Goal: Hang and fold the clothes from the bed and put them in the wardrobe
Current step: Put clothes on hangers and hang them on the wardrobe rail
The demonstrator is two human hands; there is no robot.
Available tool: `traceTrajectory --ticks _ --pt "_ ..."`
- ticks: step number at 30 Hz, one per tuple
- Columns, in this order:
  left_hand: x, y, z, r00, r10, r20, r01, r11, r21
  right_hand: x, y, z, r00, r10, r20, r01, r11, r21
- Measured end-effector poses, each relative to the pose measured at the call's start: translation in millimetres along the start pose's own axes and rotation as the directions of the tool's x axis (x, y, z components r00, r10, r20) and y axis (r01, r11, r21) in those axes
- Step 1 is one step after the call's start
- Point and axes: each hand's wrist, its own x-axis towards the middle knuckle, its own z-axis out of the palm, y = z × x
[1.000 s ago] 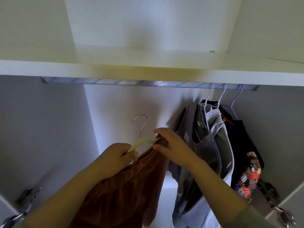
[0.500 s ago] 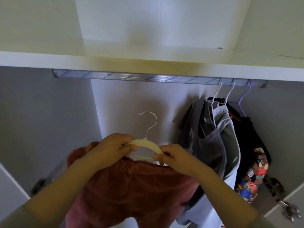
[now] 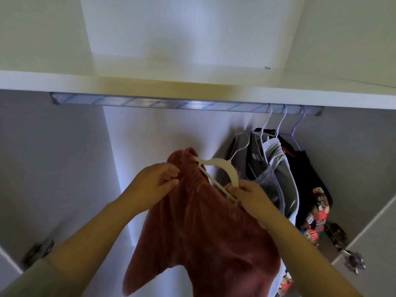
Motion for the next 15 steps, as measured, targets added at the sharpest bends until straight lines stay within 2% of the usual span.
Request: traceTrajectory --ticks 2,5,9,15 --pt "3 3 3 0.999 -0.029 -0.016 0.029 0.999 -0.017 1 -9 -8 0.998 0.064 -0.024 -0.061 0.994 0.092" --pt "8 6 7 0.992 -0.095 -0.084 0.093 0.995 -0.03 6 -27 -16 0.996 0.086 -0.016 -0.081 0.979 0.185" --pt "13 16 19 0.964 -0.198 -0.176 0.177 0.976 -0.13 22 -44 -27 0.995 0.078 -0.065 -0.062 0.974 0.217" --pt "11 26 35 0.947 -0.273 -0.171 0.218 0.933 -0.287 63 -59 -34 0.987 0.083 -0.14 -0.045 0.967 0.25"
